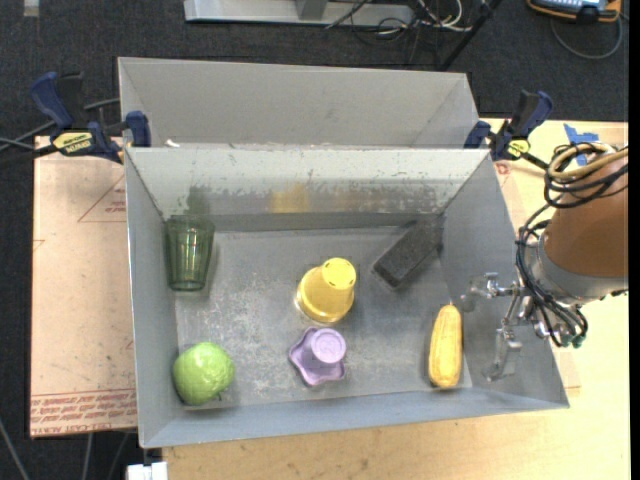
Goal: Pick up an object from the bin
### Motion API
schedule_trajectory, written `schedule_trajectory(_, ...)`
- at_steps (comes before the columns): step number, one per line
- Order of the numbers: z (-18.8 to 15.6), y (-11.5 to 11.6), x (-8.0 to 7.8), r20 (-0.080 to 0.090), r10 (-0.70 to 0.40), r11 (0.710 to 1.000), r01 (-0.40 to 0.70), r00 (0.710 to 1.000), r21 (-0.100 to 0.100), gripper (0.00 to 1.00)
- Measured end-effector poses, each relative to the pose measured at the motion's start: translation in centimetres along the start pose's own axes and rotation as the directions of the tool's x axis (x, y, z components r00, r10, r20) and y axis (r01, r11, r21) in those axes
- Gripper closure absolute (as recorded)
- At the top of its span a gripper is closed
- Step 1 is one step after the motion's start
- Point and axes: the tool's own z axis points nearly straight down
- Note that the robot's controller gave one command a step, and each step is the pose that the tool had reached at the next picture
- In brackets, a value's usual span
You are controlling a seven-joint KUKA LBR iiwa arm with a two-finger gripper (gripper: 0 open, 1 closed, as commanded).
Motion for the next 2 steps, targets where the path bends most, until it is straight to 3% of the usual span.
schedule_trajectory(1,-0.4,0.1,-0.2,0.007,-0.004,1.0,0.004,1.0,0.002,0.0)
schedule_trajectory(2,3.1,0.8,-1.1,0.012,-0.172,0.985,0.172,0.985,0.005,0.0)
